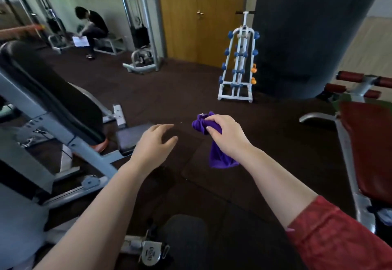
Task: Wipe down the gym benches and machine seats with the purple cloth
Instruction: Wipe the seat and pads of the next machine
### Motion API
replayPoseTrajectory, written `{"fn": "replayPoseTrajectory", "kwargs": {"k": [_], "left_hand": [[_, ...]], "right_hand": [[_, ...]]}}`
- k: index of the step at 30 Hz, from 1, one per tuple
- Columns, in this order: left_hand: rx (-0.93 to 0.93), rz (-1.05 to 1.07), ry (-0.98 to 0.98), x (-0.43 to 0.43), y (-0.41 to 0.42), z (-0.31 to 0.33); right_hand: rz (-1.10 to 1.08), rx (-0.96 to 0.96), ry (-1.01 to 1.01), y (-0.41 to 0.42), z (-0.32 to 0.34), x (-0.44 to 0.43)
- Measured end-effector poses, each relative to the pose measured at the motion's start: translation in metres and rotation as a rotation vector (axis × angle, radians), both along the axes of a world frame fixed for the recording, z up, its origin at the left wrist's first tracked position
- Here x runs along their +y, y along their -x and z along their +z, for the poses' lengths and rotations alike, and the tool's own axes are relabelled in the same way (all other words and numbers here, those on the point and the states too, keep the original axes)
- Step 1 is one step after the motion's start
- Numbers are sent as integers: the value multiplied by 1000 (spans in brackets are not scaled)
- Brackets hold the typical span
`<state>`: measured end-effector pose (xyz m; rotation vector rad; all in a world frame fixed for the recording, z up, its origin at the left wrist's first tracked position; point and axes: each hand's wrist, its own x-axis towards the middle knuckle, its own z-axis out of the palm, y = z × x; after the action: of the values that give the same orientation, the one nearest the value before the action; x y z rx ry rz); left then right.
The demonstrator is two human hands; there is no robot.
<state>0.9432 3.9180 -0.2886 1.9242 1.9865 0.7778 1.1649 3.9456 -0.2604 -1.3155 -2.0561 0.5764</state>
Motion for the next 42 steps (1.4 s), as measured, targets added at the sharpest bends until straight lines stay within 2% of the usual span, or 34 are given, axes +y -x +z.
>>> {"fn": "replayPoseTrajectory", "kwargs": {"k": [12, 25, 36, 42], "left_hand": [[-57, 198, 3, 139, 80, -12], [-116, 437, 39, 415, 124, -34], [-88, 616, -21, 617, 252, -33], [-150, 756, -19, 695, 322, -36]], "right_hand": [[185, -39, 22, 101, -28, 197], [398, -86, -8, 172, -20, 540], [590, -85, -39, 319, -29, 759], [705, -83, -21, 409, -40, 863]]}}
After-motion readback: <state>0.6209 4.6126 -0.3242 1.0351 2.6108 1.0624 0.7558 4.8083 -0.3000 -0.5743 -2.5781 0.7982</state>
